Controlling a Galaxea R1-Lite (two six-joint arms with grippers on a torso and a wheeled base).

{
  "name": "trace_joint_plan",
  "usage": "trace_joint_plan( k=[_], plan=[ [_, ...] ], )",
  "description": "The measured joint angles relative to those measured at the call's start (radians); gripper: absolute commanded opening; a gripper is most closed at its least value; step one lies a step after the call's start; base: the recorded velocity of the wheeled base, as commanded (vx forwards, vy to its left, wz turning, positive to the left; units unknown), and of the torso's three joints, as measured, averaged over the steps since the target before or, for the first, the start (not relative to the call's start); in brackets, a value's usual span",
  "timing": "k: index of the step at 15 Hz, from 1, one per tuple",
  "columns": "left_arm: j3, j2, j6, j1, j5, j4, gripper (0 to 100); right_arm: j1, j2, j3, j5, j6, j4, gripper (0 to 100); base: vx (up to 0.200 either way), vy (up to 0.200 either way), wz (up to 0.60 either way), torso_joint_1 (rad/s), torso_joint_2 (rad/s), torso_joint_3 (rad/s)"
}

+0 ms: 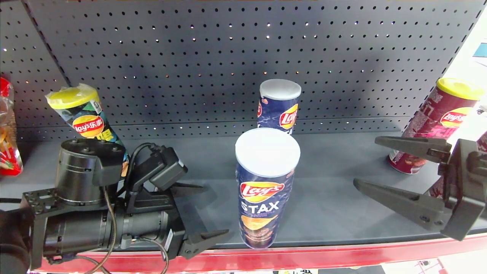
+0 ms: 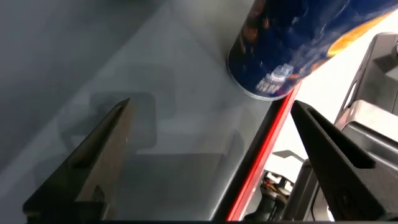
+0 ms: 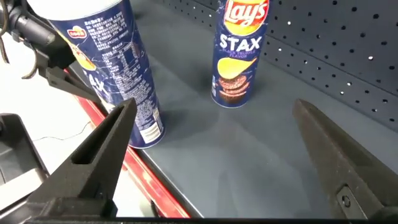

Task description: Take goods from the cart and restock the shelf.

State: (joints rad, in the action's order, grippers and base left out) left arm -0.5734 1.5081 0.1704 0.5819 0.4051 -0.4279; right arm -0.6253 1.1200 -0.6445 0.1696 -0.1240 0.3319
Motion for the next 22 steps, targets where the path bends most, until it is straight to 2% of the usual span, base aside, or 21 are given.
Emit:
trace_joint_plan(
  k=[22],
  plan=[
    [-0.085, 0.12, 0.007, 0.031, -0.004, -0.04, 100, 0.002, 0.04, -0.057, 0.002, 0.0, 0.001, 100, 0.0, 0.0, 0.0, 0.0, 0.0, 0.0]
  ],
)
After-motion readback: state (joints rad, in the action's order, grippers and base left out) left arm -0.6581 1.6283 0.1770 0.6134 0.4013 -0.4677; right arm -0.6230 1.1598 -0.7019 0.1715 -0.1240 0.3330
